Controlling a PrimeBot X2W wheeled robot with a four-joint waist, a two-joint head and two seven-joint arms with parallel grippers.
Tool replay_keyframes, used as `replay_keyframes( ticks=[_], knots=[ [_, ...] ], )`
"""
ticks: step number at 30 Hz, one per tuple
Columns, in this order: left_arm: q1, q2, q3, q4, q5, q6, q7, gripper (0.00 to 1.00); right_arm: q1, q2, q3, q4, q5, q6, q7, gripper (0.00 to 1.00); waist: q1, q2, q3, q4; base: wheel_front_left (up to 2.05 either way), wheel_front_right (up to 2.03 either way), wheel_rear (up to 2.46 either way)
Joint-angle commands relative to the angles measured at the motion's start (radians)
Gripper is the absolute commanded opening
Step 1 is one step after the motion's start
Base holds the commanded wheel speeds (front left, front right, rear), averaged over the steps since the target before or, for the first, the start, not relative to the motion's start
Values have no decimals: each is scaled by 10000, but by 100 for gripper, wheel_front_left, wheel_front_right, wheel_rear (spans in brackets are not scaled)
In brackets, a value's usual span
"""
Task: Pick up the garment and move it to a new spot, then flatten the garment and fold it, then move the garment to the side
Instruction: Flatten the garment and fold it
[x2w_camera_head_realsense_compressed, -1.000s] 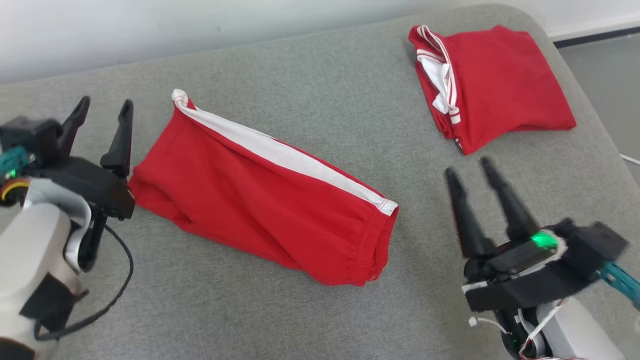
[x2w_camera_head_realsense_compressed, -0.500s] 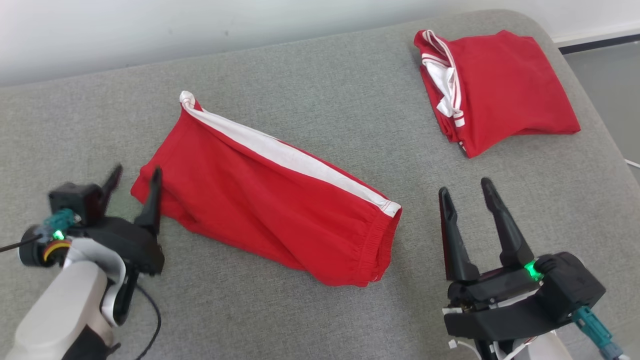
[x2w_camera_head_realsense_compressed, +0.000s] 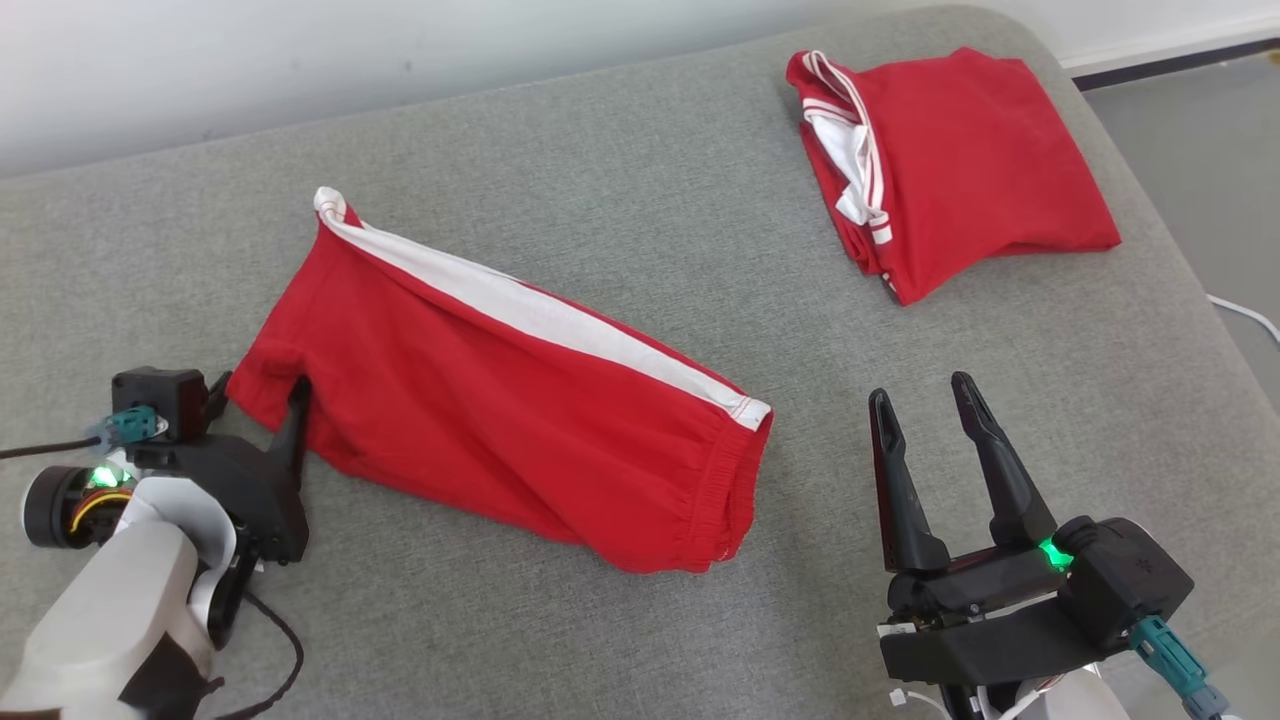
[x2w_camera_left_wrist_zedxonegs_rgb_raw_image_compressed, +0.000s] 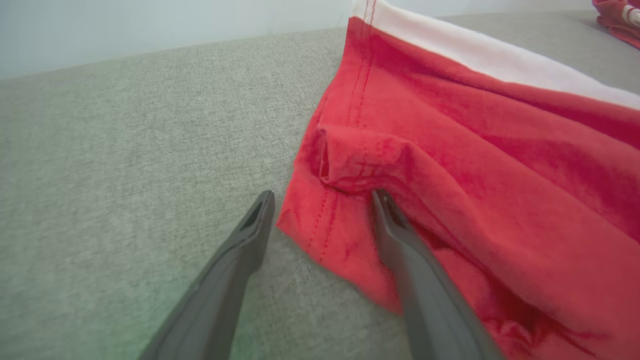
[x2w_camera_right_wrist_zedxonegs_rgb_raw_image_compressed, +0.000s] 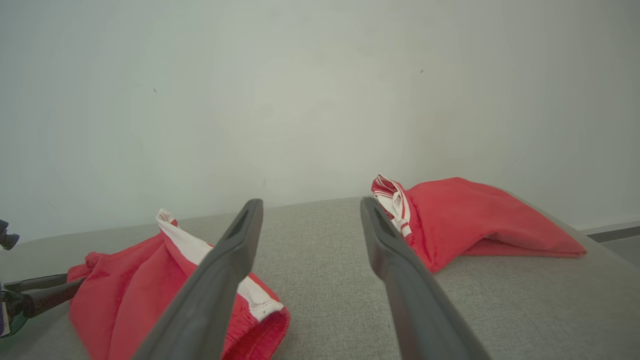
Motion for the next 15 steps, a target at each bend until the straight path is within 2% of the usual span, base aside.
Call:
replay_keyframes(
  ticks=[1, 2, 3, 4, 5, 15],
  knots=[
    [-132, -70, -90, 199, -28, -45, 159, 71, -5, 56, -10, 18, 22, -25, -2, 100, 0, 0, -4, -49, 0, 0, 0],
    [-147, -87, -136, 289, -13, -70, 172, 50, 18, 64, -31, 25, 13, -25, -2, 100, 0, 0, -18, -62, 0, 0, 0],
    [-158, -100, -184, 373, 25, -77, 153, 47, 37, 65, -45, 34, 23, -25, -2, 100, 0, 0, -33, -69, 0, 0, 0],
    [-170, -123, -230, 452, 53, -73, 134, 29, 59, 67, -65, 41, 29, -25, -2, 100, 0, 0, -61, -63, 0, 0, 0],
    [-176, -145, -255, 506, 59, -94, 107, 0, 84, 70, -82, 51, 32, -25, -2, 100, 0, 0, -91, -48, 0, 0, 0],
    [115, -524, -417, 691, -173, -201, -410, 0, 407, -1, -241, 129, -64, -25, -3, 100, 0, 0, -658, 480, 0, 0, 0]
  ],
)
